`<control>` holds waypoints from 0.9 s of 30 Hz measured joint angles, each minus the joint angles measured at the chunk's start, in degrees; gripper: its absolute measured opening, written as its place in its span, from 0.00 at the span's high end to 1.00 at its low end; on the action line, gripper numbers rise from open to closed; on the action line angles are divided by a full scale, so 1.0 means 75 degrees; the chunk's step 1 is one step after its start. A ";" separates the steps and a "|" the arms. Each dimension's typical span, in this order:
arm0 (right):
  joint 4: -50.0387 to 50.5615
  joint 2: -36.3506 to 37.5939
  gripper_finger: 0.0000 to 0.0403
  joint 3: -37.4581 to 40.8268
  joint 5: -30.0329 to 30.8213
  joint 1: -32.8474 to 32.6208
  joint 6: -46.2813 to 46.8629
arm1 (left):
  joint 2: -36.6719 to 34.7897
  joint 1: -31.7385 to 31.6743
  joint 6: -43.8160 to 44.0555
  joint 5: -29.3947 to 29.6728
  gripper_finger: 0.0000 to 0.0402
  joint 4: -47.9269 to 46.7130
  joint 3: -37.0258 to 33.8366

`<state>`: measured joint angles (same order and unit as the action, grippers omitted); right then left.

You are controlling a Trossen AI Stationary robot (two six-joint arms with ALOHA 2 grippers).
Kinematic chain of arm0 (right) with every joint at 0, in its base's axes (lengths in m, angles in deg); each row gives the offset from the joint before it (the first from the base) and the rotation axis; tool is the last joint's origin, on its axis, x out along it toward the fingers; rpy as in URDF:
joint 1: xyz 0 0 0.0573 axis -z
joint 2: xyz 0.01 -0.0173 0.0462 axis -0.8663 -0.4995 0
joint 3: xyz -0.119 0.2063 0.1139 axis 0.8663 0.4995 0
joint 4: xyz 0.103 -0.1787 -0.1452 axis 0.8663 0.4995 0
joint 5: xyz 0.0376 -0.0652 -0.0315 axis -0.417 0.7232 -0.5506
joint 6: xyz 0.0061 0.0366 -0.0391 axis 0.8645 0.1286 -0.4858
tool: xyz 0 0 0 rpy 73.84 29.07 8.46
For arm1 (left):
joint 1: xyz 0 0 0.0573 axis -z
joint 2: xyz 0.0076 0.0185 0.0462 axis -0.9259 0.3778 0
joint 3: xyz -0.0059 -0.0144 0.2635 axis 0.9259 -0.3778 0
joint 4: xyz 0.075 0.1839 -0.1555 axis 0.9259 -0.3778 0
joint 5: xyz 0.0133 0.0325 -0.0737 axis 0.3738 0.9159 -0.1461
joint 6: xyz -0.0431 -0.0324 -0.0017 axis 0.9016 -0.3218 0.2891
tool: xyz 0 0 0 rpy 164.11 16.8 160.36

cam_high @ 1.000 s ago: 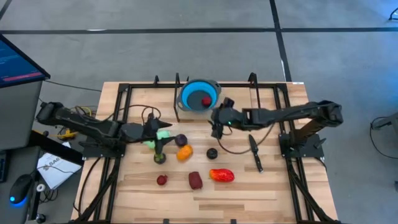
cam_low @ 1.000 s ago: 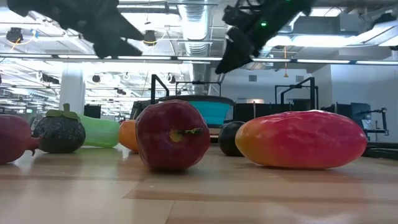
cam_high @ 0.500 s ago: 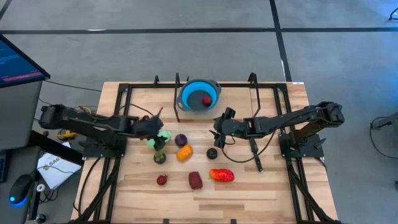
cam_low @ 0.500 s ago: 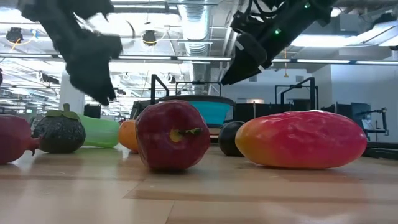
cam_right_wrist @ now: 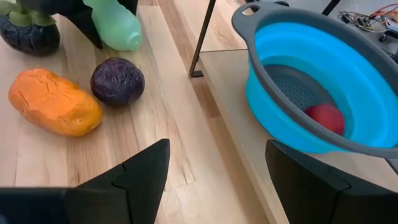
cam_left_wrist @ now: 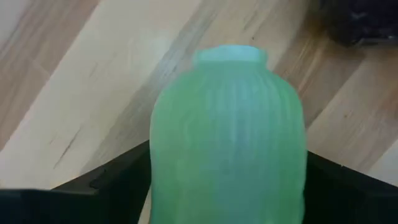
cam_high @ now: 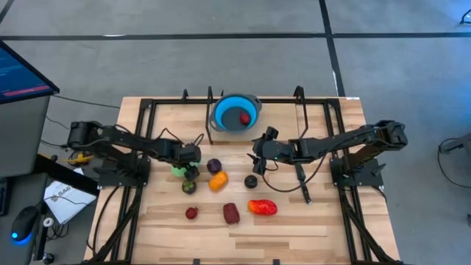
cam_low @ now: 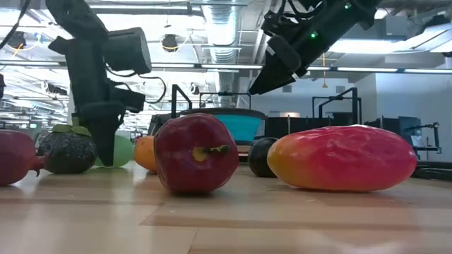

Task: Pick & Place Fruit
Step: Put the green lettuce into the blue strainer bowl on the shelf

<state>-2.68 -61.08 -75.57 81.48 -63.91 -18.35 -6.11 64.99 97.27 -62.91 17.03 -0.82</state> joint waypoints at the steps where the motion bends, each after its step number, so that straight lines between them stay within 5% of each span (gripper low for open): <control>1: 0.0003 0.0000 0.35 0.0000 0.0000 0.0000 0.0000 | 0.0036 0.0024 0.0011 -0.0004 0.25 0.0026 0.0000; 10: 0.0389 0.0332 0.35 0.0000 0.0061 -0.0029 0.0003 | -0.0866 0.0205 0.0216 -0.0672 0.49 0.0287 0.0003; 18: -0.1105 -0.0111 0.35 0.0006 -0.0492 -0.0145 -0.0334 | -0.2280 0.0868 -0.0897 -0.0536 0.39 0.3333 0.0003; 27: -0.2088 0.0602 0.35 -0.0003 -0.2506 0.0179 0.0052 | -0.1762 0.1349 -0.3325 0.0205 0.36 0.6110 0.0009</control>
<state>-18.34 -56.56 -75.59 62.68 -62.57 -17.97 -19.32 75.11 72.33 -61.38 62.85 -0.76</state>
